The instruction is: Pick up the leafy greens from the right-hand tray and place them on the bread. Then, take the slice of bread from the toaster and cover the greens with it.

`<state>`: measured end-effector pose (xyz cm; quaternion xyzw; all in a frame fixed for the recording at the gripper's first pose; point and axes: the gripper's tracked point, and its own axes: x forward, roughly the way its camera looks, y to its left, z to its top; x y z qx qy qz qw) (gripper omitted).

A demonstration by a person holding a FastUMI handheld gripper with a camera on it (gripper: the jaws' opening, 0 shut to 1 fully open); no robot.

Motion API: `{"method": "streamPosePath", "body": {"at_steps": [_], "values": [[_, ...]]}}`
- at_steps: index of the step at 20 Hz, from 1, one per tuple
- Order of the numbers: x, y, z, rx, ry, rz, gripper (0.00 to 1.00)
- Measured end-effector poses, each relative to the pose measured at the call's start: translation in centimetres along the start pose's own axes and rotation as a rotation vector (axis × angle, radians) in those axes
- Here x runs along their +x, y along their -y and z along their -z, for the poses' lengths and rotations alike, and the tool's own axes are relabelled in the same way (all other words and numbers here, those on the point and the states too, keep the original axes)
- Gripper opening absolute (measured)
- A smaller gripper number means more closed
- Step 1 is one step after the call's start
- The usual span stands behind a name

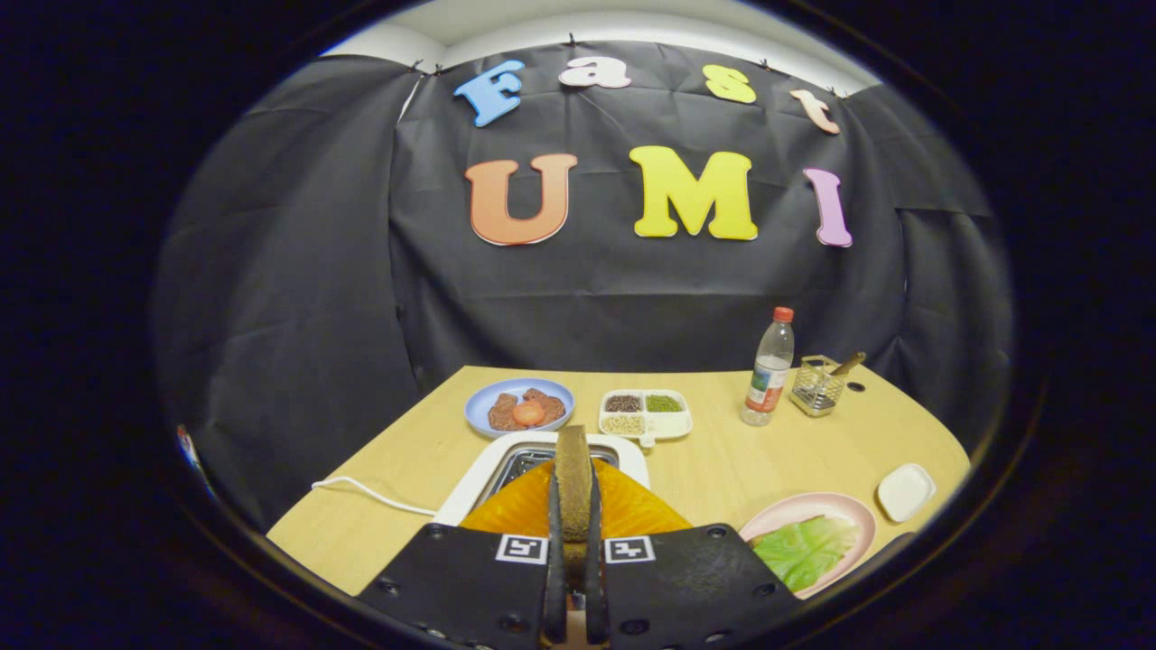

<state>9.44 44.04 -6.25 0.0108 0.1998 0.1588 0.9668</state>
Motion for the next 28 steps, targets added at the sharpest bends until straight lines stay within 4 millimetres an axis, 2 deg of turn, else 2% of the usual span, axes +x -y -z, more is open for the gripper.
{"method": "streamPosePath", "body": {"at_steps": [3,5,10,16,20,23,28], "values": [[-0.6,0.0,-1.2,0.016,0.029,-0.019,0.08],[-1.6,0.1,-2.9,0.027,0.073,-0.031,0.08],[-4.3,1.8,-6.2,0.068,0.154,-0.041,0.08],[-7.9,4.6,-8.7,0.123,0.227,-0.046,0.08],[-9.5,8.9,-7.5,0.127,0.251,0.018,0.08],[-9.2,11.8,-5.2,0.155,0.230,0.055,0.08],[-7.9,15.3,-0.8,0.176,0.181,0.100,0.08]]}}
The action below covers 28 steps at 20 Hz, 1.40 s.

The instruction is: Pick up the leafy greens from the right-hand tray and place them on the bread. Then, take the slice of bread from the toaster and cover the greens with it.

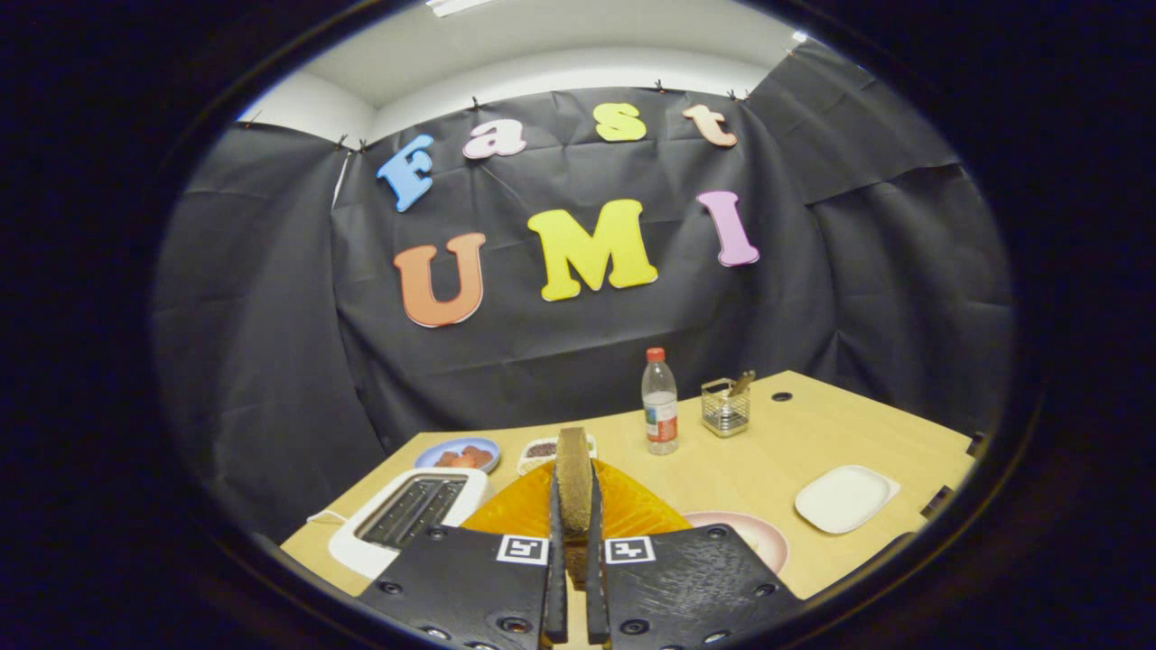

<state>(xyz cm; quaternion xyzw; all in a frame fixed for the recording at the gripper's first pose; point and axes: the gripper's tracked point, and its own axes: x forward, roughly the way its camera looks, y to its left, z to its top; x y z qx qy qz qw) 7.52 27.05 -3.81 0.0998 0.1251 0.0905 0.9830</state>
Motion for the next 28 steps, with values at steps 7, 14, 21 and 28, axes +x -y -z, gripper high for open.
{"method": "streamPosePath", "body": {"at_steps": [7,14,21,28], "values": [[2.0,2.3,5.9,0.063,-0.089,-0.010,0.08],[3.1,7.1,8.2,0.168,-0.130,0.051,0.08],[3.3,11.2,10.6,0.211,-0.200,0.107,0.25],[4.0,13.8,10.5,0.159,-0.209,0.140,0.53]]}}
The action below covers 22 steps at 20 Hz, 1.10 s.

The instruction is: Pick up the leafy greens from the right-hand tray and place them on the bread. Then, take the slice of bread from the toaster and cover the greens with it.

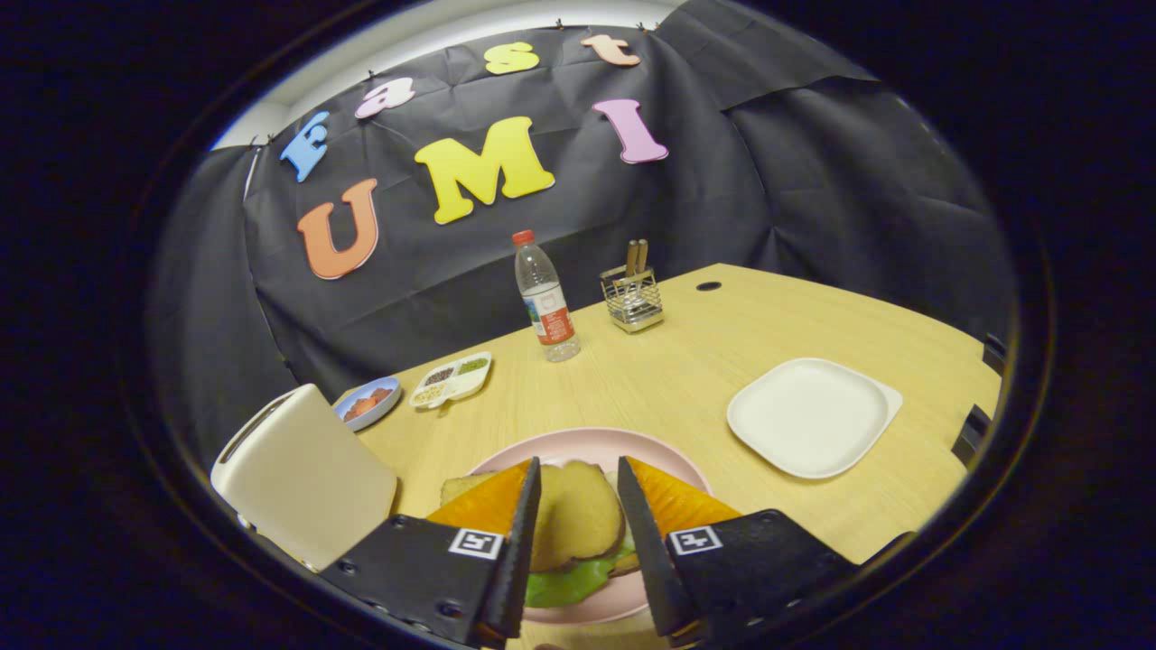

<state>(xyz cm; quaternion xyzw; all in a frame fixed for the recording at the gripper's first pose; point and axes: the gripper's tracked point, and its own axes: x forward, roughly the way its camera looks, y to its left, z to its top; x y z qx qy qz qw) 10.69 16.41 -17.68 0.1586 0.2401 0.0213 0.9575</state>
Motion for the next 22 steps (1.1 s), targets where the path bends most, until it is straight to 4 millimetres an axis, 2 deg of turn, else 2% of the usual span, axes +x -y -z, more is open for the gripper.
{"method": "streamPosePath", "body": {"at_steps": [2,3,5,7,8,11,13,16,20,22], "values": [[-0.5,0.2,-1.3,-0.023,0.033,-0.007,0.61],[-1.0,0.4,-2.4,-0.045,0.068,-0.006,0.70],[-2.3,0.4,-4.7,-0.106,0.145,-0.002,0.74],[-4.2,0.3,-6.9,-0.169,0.226,0.002,0.82],[-5.5,0.1,-8.1,-0.195,0.272,-0.001,0.82],[-9.1,-0.4,-11.1,-0.249,0.374,0.005,0.90],[-11.3,-1.1,-11.8,-0.273,0.398,-0.008,0.95],[-14.4,-2.4,-12.9,-0.307,0.453,-0.021,0.95],[-16.4,-5.0,-12.0,-0.293,0.463,-0.076,0.95],[-17.2,-5.5,-11.4,-0.290,0.470,-0.076,0.95]]}}
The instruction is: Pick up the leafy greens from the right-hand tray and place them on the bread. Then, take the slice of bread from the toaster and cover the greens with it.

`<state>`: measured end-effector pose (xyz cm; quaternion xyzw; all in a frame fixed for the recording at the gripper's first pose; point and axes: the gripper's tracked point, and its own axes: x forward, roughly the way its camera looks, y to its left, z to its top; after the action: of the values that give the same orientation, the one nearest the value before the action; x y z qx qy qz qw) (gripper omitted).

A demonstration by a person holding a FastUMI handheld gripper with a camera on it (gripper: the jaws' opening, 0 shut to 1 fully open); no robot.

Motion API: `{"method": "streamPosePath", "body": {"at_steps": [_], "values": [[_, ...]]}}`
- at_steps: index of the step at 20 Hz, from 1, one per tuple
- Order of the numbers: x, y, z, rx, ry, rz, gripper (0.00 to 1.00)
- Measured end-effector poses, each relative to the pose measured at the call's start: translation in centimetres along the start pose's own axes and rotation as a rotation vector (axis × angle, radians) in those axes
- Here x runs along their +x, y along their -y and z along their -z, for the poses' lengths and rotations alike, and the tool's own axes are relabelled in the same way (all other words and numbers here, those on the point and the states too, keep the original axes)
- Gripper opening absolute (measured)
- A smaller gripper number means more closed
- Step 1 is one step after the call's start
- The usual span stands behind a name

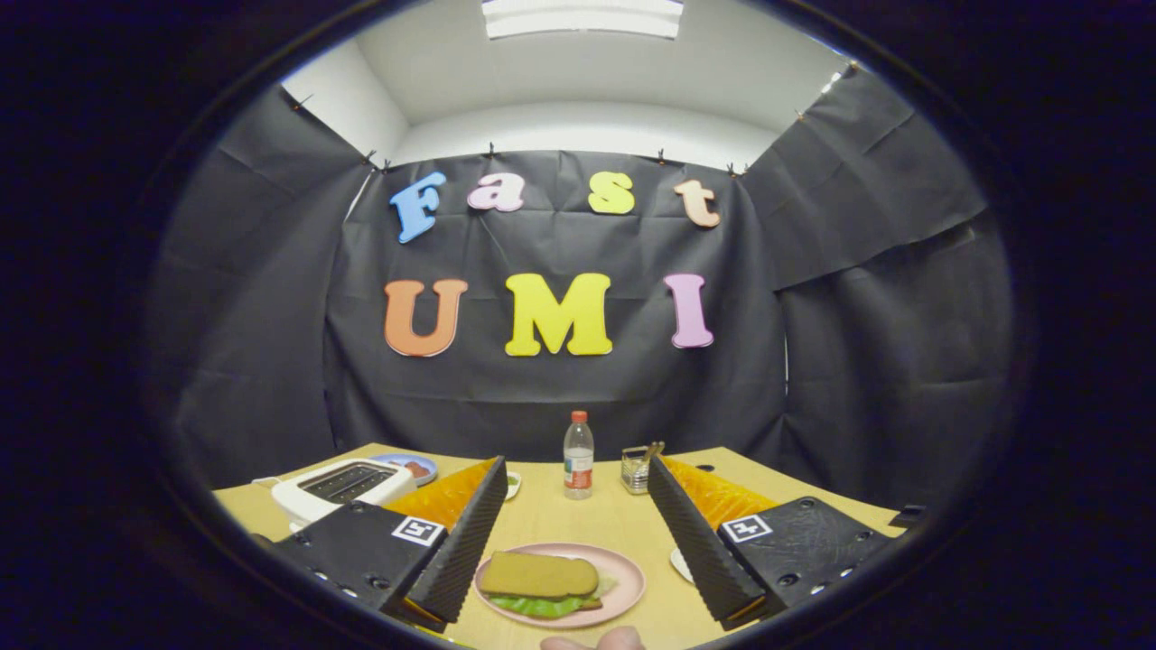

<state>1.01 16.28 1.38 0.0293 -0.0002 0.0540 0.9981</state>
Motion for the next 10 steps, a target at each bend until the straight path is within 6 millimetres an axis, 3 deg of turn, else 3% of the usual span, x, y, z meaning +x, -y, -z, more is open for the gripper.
{"method": "streamPosePath", "body": {"at_steps": [10], "values": [[-2.9,-5.4,-0.1,-0.003,0.070,-0.048,0.95]]}}
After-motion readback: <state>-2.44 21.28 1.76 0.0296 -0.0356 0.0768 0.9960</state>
